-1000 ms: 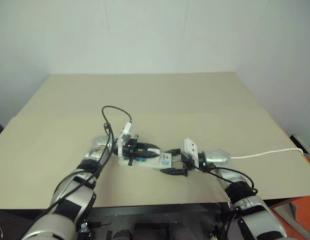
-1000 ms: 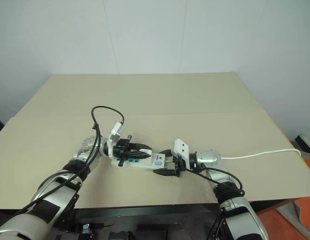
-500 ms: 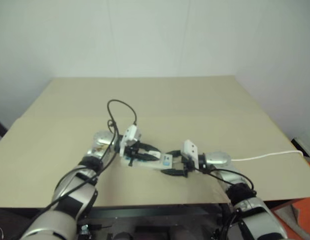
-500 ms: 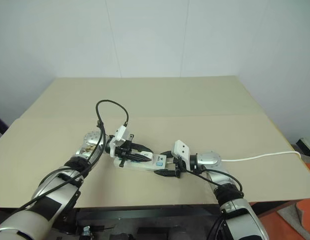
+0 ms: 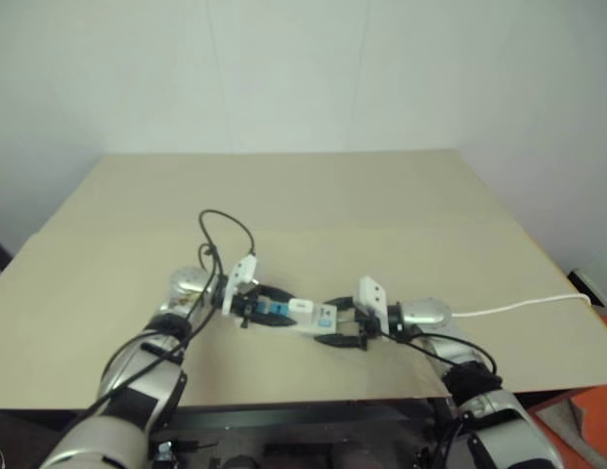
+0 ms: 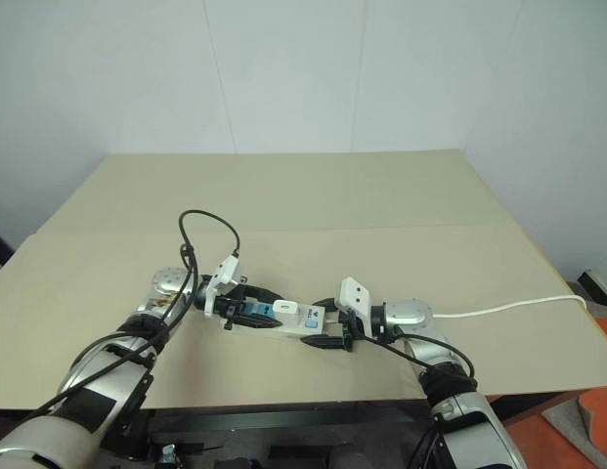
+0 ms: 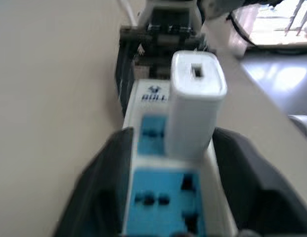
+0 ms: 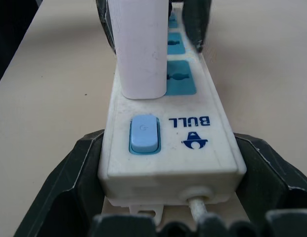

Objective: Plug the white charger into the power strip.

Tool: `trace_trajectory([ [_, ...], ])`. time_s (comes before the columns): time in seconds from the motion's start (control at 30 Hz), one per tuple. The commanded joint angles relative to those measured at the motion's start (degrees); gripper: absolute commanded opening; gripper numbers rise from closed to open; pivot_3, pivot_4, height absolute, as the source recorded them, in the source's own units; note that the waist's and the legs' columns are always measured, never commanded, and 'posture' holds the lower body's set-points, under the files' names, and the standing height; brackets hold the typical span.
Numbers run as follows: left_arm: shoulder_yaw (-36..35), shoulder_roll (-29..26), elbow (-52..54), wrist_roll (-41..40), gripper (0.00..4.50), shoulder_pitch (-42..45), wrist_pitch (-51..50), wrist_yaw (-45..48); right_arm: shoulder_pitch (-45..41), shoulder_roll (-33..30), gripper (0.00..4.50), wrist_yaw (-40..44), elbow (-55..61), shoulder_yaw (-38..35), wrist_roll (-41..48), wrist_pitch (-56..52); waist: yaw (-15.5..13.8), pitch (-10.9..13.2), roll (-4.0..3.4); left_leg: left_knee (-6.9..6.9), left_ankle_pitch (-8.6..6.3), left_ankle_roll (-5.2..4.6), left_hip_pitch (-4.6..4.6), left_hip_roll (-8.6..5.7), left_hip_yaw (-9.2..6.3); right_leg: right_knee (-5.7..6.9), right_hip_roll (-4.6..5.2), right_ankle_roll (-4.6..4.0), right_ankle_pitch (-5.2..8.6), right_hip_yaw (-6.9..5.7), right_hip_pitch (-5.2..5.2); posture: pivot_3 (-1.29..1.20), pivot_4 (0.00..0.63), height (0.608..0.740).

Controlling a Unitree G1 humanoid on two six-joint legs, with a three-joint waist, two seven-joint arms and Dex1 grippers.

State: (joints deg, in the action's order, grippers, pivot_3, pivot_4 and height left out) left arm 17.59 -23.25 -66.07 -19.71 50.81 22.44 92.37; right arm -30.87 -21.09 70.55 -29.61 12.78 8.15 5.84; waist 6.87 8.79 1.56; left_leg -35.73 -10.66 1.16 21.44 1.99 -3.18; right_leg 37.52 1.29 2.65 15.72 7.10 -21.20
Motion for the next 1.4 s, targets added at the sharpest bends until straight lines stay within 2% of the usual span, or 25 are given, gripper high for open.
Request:
trace_trajectory([
  [0.03, -0.35, -0.26, -1.93, 3.18, 3.96, -1.16, -0.42, 0.13, 0.44, -0.24, 3.44, 0.97, -0.39, 1.44, -1.25, -0.29, 0.02, 0.00, 0.00, 0.00, 0.00, 0.00, 0.01, 0.00, 0.00, -0.02, 0.00, 0.01, 0.00, 0.00, 0.00, 0.00, 0.150, 0.740],
  [0.1, -0.38, -0.85, -0.82, 2.78, 4.47, -0.72, -1.08, 0.13, 0.34, -0.29, 3.44, 0.98, -0.48, 1.43, -1.31, -0.29, 0.01, 0.01, 0.01, 0.00, 0.00, 0.00, 0.02, 0.00, 0.00, -0.01, 0.00, 0.01, 0.00, 0.00, -0.01, 0.00, 0.150, 0.740],
  [0.3, -1.81, -3.70, 3.88, 0.12, 4.47, 0.51, -2.98, 0.13, -0.32, -0.36, 3.44, -0.07, -0.68, 0.82, -1.37, -0.64, 0.15, 0.07, 0.08, -0.01, -0.01, 0.01, 0.16, 0.01, -0.01, 0.00, 0.00, 0.01, 0.00, 0.00, -0.15, 0.00, 0.150, 0.740],
  [0.4, -3.22, -6.29, 7.59, -3.30, 4.47, 0.27, -5.40, 0.13, -0.91, 0.09, 3.44, -2.69, -0.92, -0.81, -1.06, -0.70, 0.17, 0.15, 0.17, -0.02, 0.00, 0.00, 0.63, 0.02, -0.02, 0.06, -0.01, 0.07, -0.04, 0.00, -0.61, 0.00, 0.150, 0.740],
  [0.5, -8.44, -8.98, 10.09, -5.80, 4.50, -0.75, -5.86, 0.13, -0.64, -1.83, 4.45, -1.83, 1.63, -2.16, -0.08, -0.17, -0.14, 0.41, 0.15, -0.04, 0.01, 0.00, 1.01, 0.02, -0.03, 0.14, -0.02, 0.09, -0.07, -0.01, -1.04, 0.00, 0.150, 0.740],
  [0.57, -10.80, -10.67, 12.03, -6.74, 4.50, -1.85, -7.29, 0.13, -0.01, -3.47, 4.45, -1.27, 4.03, -3.08, 0.86, 0.07, -0.23, 0.63, 0.03, -0.04, 0.01, 0.00, 1.20, 0.01, -0.02, 0.10, 0.00, 0.09, -0.07, -0.01, -1.18, 0.00, 0.150, 0.740],
  [0.77, -17.90, -16.60, 22.49, -7.12, 4.50, -9.87, -10.85, -0.61, 4.60, -12.58, 4.45, -0.06, 16.24, -8.21, 4.47, -2.04, -1.67, 0.77, -0.04, -0.05, 0.01, 0.00, 2.10, -0.05, 0.03, 0.01, 0.16, 0.08, -0.08, -0.07, -1.98, 0.00, 0.150, 0.740],
  [0.87, -20.97, -20.24, 31.65, -7.81, 4.50, -16.64, -14.26, -2.09, 8.60, -19.48, 4.45, 1.81, 22.70, -11.92, 6.56, -3.09, -2.72, 0.88, -0.06, -0.03, -0.06, -0.03, 2.20, -0.04, 0.01, -0.01, 0.20, -0.16, -0.21, -0.14, -2.03, 0.00, 0.150, 0.740],
  [1.07, -28.00, -27.45, 47.33, -8.54, 4.50, -31.81, -19.40, -6.92, 19.52, -33.23, 4.45, 5.84, 30.63, -23.85, 12.46, -5.97, -3.43, 1.02, -0.12, -0.02, -0.08, -0.02, 2.06, -0.04, 0.08, -0.12, 0.30, 0.12, -0.02, -0.17, -1.89, 0.00, 0.150, 0.740],
  [1.23, -32.68, -30.46, 54.46, -9.41, 4.50, -38.78, -23.24, -9.21, 28.46, -38.48, 4.45, 7.14, 34.45, -32.70, 15.53, -8.46, -3.77, 1.05, -0.11, -0.05, -0.07, 0.00, 1.92, 0.00, 0.16, -0.24, 0.31, 0.11, -0.03, -0.15, -1.77, 0.00, 0.150, 0.740],
  [1.4, -33.55, -30.64, 56.86, -9.62, 4.50, -40.02, -25.39, -10.29, 34.28, -39.05, 4.45, 6.57, 37.16, -36.78, 16.49, -10.06, -4.07, 1.05, -0.12, -0.06, -0.07, 0.01, 1.72, 0.03, 0.26, -0.32, 0.31, 0.01, 0.03, -0.09, -1.58, 0.00, 0.150, 0.740],
])
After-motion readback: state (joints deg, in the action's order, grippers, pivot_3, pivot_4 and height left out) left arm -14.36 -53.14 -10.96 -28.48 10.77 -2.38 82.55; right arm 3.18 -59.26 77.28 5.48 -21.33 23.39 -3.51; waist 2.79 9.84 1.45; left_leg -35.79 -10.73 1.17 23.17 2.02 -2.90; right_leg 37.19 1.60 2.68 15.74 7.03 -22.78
